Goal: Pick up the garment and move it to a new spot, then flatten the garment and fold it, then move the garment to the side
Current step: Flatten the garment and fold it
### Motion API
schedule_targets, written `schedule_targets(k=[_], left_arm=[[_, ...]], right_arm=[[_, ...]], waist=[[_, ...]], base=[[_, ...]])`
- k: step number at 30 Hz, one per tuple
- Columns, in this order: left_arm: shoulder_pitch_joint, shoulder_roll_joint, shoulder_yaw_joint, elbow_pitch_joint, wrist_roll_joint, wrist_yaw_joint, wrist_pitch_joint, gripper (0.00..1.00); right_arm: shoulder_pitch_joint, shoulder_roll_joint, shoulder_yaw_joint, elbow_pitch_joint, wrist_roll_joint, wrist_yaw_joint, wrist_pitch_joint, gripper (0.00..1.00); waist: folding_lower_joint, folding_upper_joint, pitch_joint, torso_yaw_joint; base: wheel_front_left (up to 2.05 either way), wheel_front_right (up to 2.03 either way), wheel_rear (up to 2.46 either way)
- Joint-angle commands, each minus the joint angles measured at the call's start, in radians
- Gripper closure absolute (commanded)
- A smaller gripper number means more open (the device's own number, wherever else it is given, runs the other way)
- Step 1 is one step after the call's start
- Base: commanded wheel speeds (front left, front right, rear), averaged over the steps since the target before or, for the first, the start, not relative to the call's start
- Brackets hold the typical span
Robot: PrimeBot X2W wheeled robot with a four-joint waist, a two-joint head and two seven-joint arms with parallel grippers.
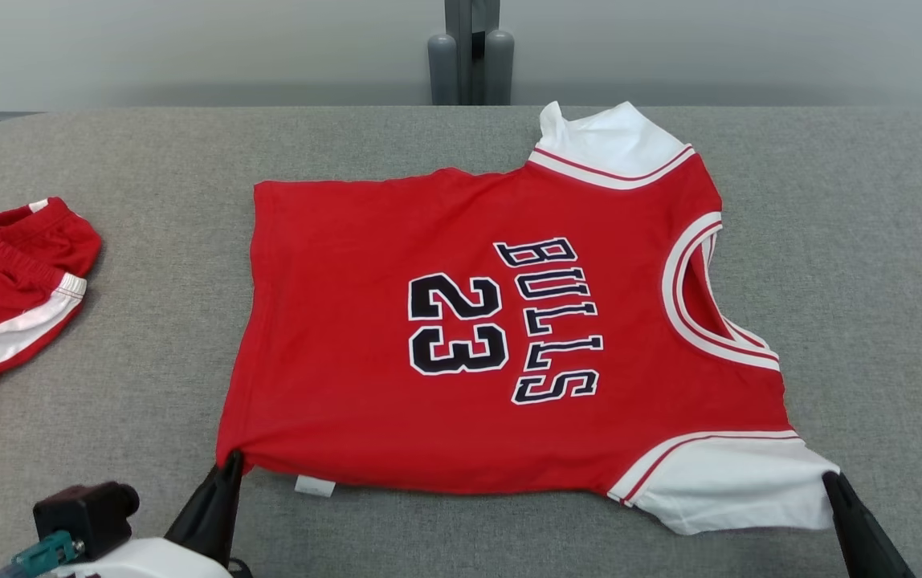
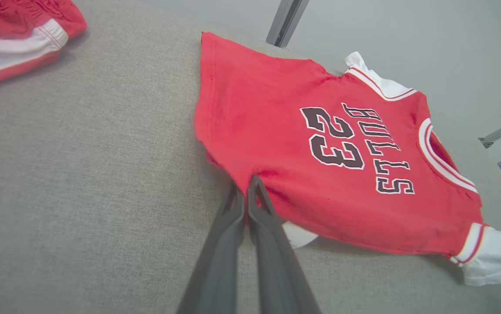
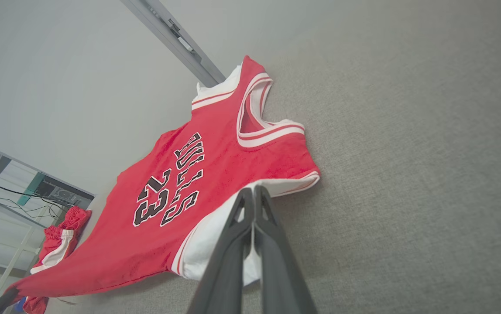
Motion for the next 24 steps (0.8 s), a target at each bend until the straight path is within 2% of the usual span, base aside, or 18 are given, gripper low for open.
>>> schedule_targets(k=[1,7,17,24], left_arm=[[-0.037,0.0,0.003,-0.002,-0.003,-0.007,0.0,1.0],[-0.128,0.005,0.017,0.028,-0.035,-0.032,0.007,1.0],[-0.255,0.0,0.007,0.143,-0.057,-0.061,0.011,1.0],[-0.318,-0.012,0.022,0.221,-0.067,-0.072,-0.028,1.0]], right_arm=[[-0.038,-0.004,-0.001,-0.019,0.008,0.002,0.004,1.0],[-0.209,-0.004,-0.017,0.001,-0.013,0.002,0.008,1.0],[-0.479,-0.005,0.006,0.181,-0.084,0.002,0.047,1.0],[-0.586,-0.016,0.018,0.269,-0.073,0.002,0.003,1.0]], waist=[[0.0,-0.0001,0.008,-0.004],[0.0,-0.0001,0.045,-0.025],[0.0,-0.0001,0.131,-0.007],[0.0,-0.0001,0.173,0.001]], base=[[0.0,0.0,0.0],[0.0,0.0,0.0],[0.0,0.0,0.0],[0.0,0.0,0.0]])
